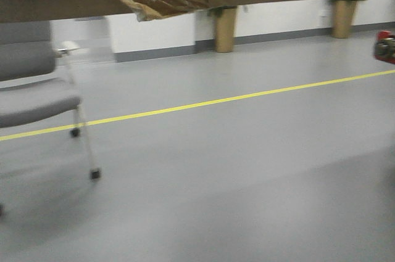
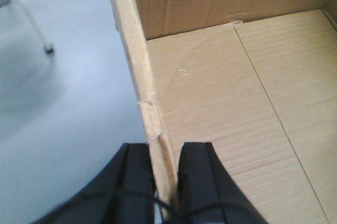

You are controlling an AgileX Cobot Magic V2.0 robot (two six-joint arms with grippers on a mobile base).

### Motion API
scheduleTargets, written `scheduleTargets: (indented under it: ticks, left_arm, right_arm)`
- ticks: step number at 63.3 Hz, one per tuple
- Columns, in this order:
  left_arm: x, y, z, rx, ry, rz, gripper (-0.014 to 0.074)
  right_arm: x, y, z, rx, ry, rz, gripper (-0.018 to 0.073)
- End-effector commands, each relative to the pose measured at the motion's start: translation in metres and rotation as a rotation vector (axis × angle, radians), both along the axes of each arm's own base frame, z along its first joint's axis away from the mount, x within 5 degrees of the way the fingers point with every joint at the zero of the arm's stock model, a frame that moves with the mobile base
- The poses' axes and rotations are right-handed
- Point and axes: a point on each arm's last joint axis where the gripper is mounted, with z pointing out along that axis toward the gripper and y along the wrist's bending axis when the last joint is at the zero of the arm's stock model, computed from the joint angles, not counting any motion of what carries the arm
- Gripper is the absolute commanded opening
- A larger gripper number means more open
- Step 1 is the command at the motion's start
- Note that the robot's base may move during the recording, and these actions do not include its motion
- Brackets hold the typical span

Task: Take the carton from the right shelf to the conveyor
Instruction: 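Carry the carton in both grippers while driving to the red conveyor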

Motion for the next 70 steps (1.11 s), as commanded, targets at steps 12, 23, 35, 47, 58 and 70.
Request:
scheduleTargets:
  ticks: [12,23,35,47,58,70]
  left_arm:
    - [-0.001,0.009,0.004,0.066,-0.031,0.041,-0.0009]
    - [0.0,0.013,0.005,0.107,-0.05,0.069,-0.0009]
    - [0.001,0.018,0.007,0.154,-0.072,0.1,-0.0009]
    - [0.002,0.022,0.008,0.191,-0.089,0.124,-0.0009]
    - [0.002,0.023,0.009,0.201,-0.096,0.131,-0.0009]
    - [0.003,0.023,0.009,0.2,-0.105,0.129,-0.0009]
  right_arm:
    - [0.004,-0.004,0.009,-0.005,-0.104,-0.033,-0.0069]
    - [0.004,-0.004,0.009,-0.005,-0.104,-0.033,-0.0069]
    - [0.003,-0.004,0.009,-0.001,-0.102,-0.03,-0.0069]
    - [0.004,-0.004,0.008,-0.002,-0.1,-0.031,-0.0069]
    - [0.004,-0.004,0.008,-0.002,-0.1,-0.031,-0.0069]
    - [0.004,-0.004,0.008,-0.002,-0.1,-0.031,-0.0069]
